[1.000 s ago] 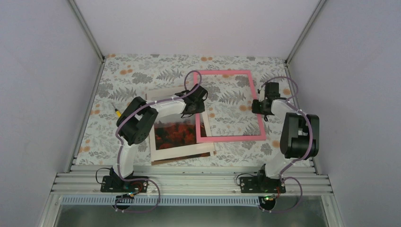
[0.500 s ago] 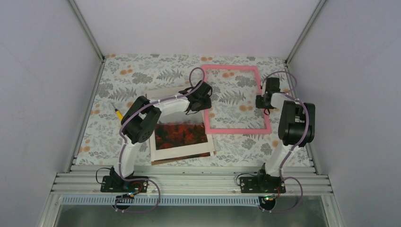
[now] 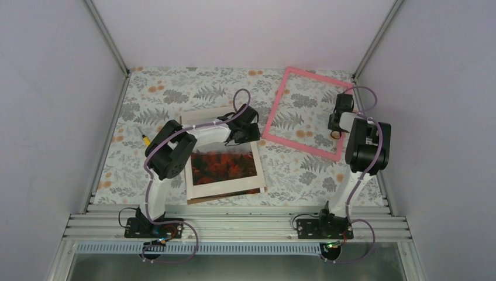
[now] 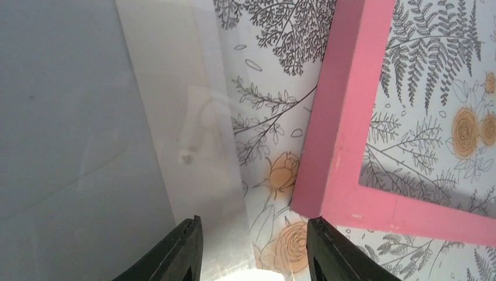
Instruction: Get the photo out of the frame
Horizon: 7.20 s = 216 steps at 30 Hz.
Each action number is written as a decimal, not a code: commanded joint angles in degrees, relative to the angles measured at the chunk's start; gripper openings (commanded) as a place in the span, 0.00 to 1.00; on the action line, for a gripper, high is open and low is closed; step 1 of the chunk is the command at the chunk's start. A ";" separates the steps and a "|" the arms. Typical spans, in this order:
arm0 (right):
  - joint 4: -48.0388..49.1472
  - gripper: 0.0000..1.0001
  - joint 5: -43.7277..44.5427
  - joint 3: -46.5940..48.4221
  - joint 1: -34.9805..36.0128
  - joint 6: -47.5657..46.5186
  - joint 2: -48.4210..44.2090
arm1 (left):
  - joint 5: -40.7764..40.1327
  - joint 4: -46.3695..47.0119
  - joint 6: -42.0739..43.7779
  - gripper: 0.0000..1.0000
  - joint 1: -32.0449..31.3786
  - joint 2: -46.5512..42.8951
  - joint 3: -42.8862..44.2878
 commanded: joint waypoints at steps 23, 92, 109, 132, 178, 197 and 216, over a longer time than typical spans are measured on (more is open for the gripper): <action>-7.15 0.82 -14.17 1.04 22.92 16.39 -14.46 | -6.57 -0.12 3.51 0.68 5.02 -30.71 -26.63; -12.65 1.00 -8.24 -14.40 84.08 6.26 -18.09 | 4.00 -4.84 6.19 0.99 24.34 -55.55 -57.75; -9.53 1.00 2.13 -9.65 80.66 7.10 -6.34 | 6.97 2.97 7.47 0.99 25.01 -44.63 -54.00; -8.57 1.00 -4.63 -3.70 78.79 4.67 -9.09 | 6.47 -1.60 10.50 1.00 29.60 -48.35 -50.31; -7.22 1.00 -2.61 7.78 78.10 4.10 1.75 | 13.63 -0.64 13.14 1.00 35.29 -51.16 -55.11; -6.08 1.00 -5.51 5.57 78.11 0.66 1.52 | 14.52 -0.31 13.14 1.00 35.29 -51.00 -55.44; -3.80 1.00 1.44 5.75 77.27 -0.82 2.57 | 15.40 -0.54 13.20 1.00 35.29 -51.35 -55.72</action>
